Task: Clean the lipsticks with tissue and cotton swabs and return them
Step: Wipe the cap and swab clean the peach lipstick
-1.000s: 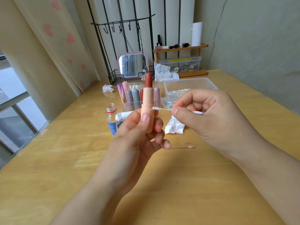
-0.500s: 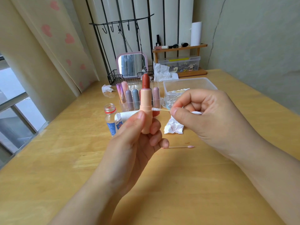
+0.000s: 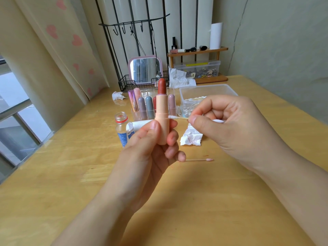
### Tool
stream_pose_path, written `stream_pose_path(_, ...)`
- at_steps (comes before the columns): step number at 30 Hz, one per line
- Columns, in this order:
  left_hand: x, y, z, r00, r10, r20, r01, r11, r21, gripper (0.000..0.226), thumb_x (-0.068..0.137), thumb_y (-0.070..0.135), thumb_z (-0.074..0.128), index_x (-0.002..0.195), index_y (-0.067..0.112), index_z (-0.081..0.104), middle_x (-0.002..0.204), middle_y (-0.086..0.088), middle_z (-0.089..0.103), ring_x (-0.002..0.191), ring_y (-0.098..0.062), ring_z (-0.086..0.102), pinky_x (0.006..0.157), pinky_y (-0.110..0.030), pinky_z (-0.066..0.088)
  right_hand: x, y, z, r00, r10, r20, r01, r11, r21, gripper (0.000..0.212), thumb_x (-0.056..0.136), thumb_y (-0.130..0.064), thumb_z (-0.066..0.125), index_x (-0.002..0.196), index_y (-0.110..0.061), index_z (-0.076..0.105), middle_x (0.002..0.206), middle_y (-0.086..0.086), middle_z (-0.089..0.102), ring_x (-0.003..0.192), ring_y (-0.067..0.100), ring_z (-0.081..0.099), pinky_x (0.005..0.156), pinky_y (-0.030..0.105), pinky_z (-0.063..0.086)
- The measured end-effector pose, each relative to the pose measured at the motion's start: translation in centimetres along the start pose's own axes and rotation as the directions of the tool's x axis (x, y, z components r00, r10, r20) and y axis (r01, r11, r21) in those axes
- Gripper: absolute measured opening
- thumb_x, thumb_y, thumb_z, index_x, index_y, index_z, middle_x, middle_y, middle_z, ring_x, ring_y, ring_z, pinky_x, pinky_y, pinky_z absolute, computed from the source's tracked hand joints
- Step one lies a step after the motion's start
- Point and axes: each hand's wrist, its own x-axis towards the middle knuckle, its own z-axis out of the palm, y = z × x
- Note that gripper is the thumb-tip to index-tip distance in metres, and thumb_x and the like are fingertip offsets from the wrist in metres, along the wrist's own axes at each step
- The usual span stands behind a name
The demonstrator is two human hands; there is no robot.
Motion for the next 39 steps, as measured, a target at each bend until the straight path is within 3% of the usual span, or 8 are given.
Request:
stream_pose_path(2, 0.08, 0.01, 0.06, 1.000, -0.006, -0.012, 0.006, 1.000, -0.008, 0.033, 0.089, 0.032, 0.045, 0.086, 0.011, 0.070, 0.067, -0.001, 0.044, 0.052, -0.013, 0.036, 0.056, -0.030, 0.047, 0.03, -0.02, 0.10, 1.000, 0.013, 0.001, -0.013, 1.000, -0.004, 0.007, 0.071, -0.022, 0.066, 0.071, -0.016, 0.065, 0.052, 0.003, 0.044, 0.048, 0.010, 0.042, 0.046, 0.043, 0.045)
stream_pose_path(5, -0.01, 0.24, 0.25, 1.000, -0.009, 0.010, 0.009, 1.000, 0.001, 0.026, 0.086, 0.035, 0.056, 0.089, 0.010, 0.063, 0.065, 0.001, 0.040, 0.052, -0.012, 0.034, 0.056, -0.028, 0.047, 0.08, 0.05, 0.07, 1.000, -0.022, -0.003, 0.022, 0.999, 0.045, 0.020, 0.077, -0.006, 0.072, 0.061, -0.013, 0.062, 0.050, 0.001, 0.041, 0.046, 0.005, 0.040, 0.055, 0.010, 0.042)
stream_pose_path(9, -0.19, 0.33, 0.24, 1.000, 0.008, 0.020, -0.010, 0.998, 0.057, 0.011, 0.088, 0.021, 0.051, 0.083, 0.013, 0.046, 0.064, 0.002, 0.037, 0.052, -0.011, 0.032, 0.057, -0.026, 0.045, 0.02, 0.07, 0.07, 1.000, -0.025, 0.014, 0.024, 0.998, 0.055, 0.019, 0.077, -0.003, 0.071, 0.062, -0.012, 0.062, 0.052, 0.004, 0.042, 0.048, 0.005, 0.040, 0.056, 0.004, 0.038)
stream_pose_path(15, -0.04, 0.14, -0.06, 0.999, -0.017, 0.050, 0.018, 1.000, -0.015, 0.025, 0.084, 0.030, 0.053, 0.089, 0.010, 0.066, 0.068, -0.003, 0.047, 0.052, -0.013, 0.040, 0.057, -0.030, 0.048, 0.09, 0.01, 0.03, 0.999, 0.049, -0.004, -0.049, 0.999, -0.003, 0.004, 0.070, -0.024, 0.065, 0.069, -0.020, 0.065, 0.054, 0.004, 0.046, 0.052, 0.015, 0.044, 0.047, 0.057, 0.045)
stream_pose_path(22, -0.06, 0.42, -0.02, 0.997, -0.050, 0.052, 0.053, 0.996, -0.067, 0.036, 0.090, 0.033, 0.043, 0.087, 0.008, 0.069, 0.065, -0.001, 0.042, 0.050, -0.012, 0.030, 0.053, -0.026, 0.044, 0.26, 0.56, -0.01, 0.999, 0.016, 0.051, -0.022, 0.992, 0.128, 0.012, 0.070, -0.016, 0.065, 0.062, -0.008, 0.062, 0.058, 0.012, 0.044, 0.052, 0.010, 0.040, 0.058, 0.006, 0.038)
stream_pose_path(26, -0.12, 0.44, -0.01, 0.993, -0.056, 0.106, 0.061, 0.997, -0.046, 0.028, 0.088, 0.037, 0.059, 0.088, 0.009, 0.060, 0.065, 0.002, 0.040, 0.051, -0.011, 0.031, 0.056, -0.026, 0.045, 0.30, 0.75, 0.05, 0.998, 0.033, 0.051, -0.040, 0.988, 0.146, 0.012, 0.070, -0.015, 0.065, 0.063, -0.006, 0.061, 0.059, 0.012, 0.042, 0.053, 0.014, 0.037, 0.061, 0.007, 0.041)
stream_pose_path(30, -0.12, 0.42, 0.22, 0.998, -0.032, 0.047, 0.032, 0.999, 0.015, 0.018, 0.089, 0.022, 0.050, 0.072, 0.016, 0.048, 0.061, 0.003, 0.039, 0.049, -0.010, 0.029, 0.053, -0.025, 0.043, 0.31, 0.68, 0.13, 0.996, 0.061, 0.062, -0.068, 0.991, 0.114, 0.010, 0.069, -0.022, 0.066, 0.066, -0.013, 0.065, 0.056, 0.007, 0.043, 0.049, 0.007, 0.040, 0.052, 0.015, 0.039)
stream_pose_path(39, 0.07, 0.03, -0.04, 0.998, -0.041, 0.036, 0.042, 0.999, -0.028, 0.030, 0.087, 0.031, 0.048, 0.084, 0.009, 0.068, 0.067, -0.003, 0.047, 0.051, -0.012, 0.036, 0.049, -0.025, 0.042, 0.25, 0.59, -0.03, 0.997, 0.038, 0.063, -0.048, 0.986, 0.161, 0.011, 0.069, -0.015, 0.065, 0.061, -0.008, 0.062, 0.059, 0.011, 0.042, 0.052, 0.012, 0.037, 0.059, 0.004, 0.038)
